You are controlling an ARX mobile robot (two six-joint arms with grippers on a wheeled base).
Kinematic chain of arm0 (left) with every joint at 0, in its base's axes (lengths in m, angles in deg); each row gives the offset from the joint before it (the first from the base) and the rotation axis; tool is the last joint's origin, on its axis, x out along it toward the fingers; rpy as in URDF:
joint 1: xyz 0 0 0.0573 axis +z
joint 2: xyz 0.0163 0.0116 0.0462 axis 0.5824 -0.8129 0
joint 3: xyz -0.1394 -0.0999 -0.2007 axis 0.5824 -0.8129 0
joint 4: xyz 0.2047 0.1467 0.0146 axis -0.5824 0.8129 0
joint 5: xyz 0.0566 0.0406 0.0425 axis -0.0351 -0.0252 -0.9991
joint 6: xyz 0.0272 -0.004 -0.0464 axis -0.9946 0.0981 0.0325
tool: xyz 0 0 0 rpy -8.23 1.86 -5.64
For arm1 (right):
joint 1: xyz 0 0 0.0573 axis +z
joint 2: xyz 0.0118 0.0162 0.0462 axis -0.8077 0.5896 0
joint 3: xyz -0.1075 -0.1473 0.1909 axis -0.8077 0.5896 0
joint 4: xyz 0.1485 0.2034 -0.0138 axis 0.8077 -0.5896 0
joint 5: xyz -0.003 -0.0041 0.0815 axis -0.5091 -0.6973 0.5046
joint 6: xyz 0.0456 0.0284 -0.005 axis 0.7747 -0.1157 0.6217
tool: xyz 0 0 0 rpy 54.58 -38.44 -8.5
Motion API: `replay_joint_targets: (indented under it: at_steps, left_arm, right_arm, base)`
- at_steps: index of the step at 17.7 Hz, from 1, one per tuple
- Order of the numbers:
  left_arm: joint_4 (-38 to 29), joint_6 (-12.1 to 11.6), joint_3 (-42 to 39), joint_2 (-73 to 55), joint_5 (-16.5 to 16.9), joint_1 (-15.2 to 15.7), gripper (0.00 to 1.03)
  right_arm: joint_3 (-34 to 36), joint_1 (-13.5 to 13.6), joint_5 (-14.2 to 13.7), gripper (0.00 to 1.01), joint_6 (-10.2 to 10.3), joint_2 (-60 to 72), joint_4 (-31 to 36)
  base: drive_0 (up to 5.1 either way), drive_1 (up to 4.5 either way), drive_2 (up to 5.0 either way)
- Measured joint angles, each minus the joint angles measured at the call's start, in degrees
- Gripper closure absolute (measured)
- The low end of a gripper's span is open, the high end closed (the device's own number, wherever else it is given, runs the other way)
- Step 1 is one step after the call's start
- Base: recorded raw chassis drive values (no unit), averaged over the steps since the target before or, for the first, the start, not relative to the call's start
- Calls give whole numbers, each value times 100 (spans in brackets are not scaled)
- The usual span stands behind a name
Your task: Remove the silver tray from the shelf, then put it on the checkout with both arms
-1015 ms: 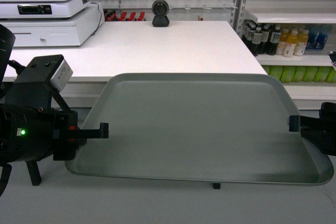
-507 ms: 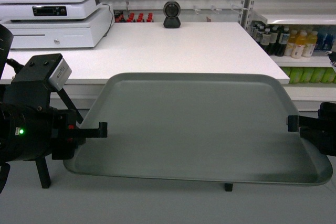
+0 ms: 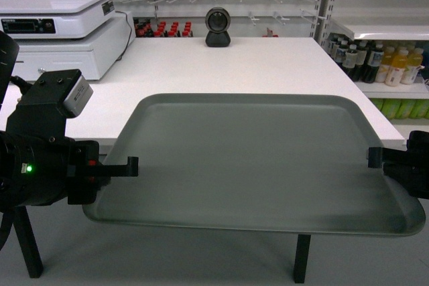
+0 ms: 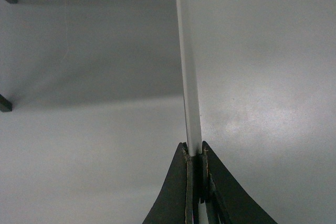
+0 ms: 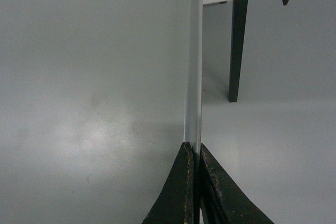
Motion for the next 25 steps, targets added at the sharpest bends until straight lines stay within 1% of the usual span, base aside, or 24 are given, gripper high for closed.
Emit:
replay_joint_targets:
  at_steps: [19, 23, 24, 25]
  left_arm:
    - [13, 0, 0, 0, 0, 2, 100]
    - [28, 0, 7, -11, -2, 7, 100]
    - [817, 256, 282, -24, -389, -103, 100]
    - [1440, 463, 597, -70, -901, -175, 100]
  right_arm:
    - [0, 0, -4, 98, 4, 0, 4]
    - [-2, 0, -2, 98, 4, 0, -2]
    - [-2, 0, 70, 98, 2, 0, 11]
    - [11, 17, 129, 98, -50, 2, 118]
  base:
    - [7, 437, -423]
    - [0, 0, 0]
    - [0, 0, 0]
    - [0, 0, 0]
